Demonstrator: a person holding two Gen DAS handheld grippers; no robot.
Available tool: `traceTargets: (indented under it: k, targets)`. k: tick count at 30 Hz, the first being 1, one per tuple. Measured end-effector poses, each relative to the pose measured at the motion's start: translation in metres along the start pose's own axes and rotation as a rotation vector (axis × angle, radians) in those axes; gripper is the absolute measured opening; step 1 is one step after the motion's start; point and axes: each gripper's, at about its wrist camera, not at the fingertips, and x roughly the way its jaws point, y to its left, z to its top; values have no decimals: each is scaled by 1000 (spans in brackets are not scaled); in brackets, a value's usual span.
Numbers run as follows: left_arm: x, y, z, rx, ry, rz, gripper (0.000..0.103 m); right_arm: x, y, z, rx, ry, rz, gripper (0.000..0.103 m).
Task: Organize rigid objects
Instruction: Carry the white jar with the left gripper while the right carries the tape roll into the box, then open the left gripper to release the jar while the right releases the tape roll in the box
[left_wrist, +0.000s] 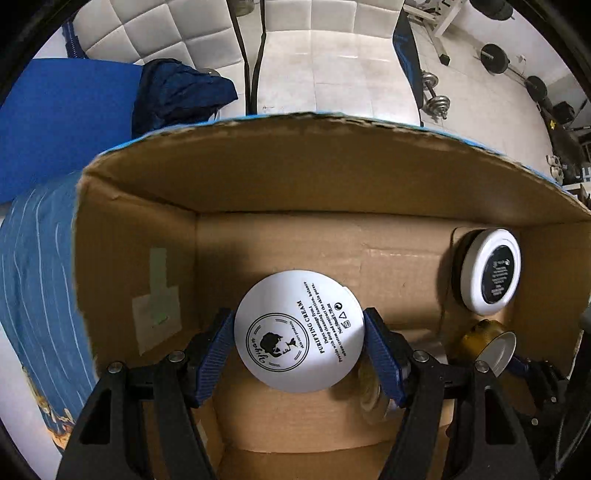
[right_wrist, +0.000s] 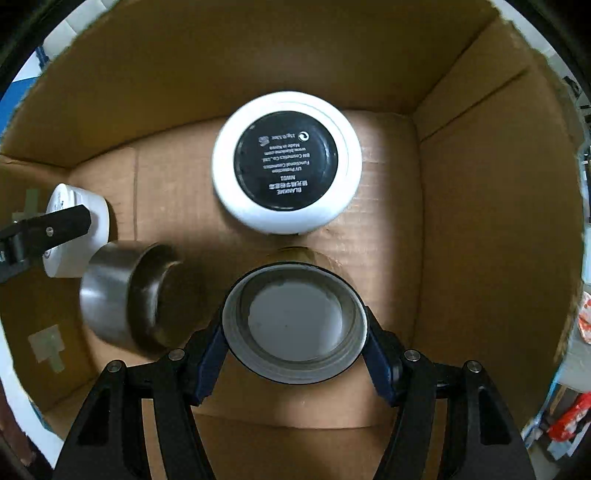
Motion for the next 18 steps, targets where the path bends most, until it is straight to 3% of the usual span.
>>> traceTargets:
  k: [11, 14, 18]
  targets:
    - [3, 3, 5, -25, 31, -1, 69, 12, 8, 10, -1, 37, -20, 70]
    - [-4, 8, 3, -68, 31, -37, 69, 9, 10, 12, 15, 54, -2, 79]
    - [-21, 10, -5, -87, -8, -43, 75, -1, 16, 7, 0, 39, -14, 83]
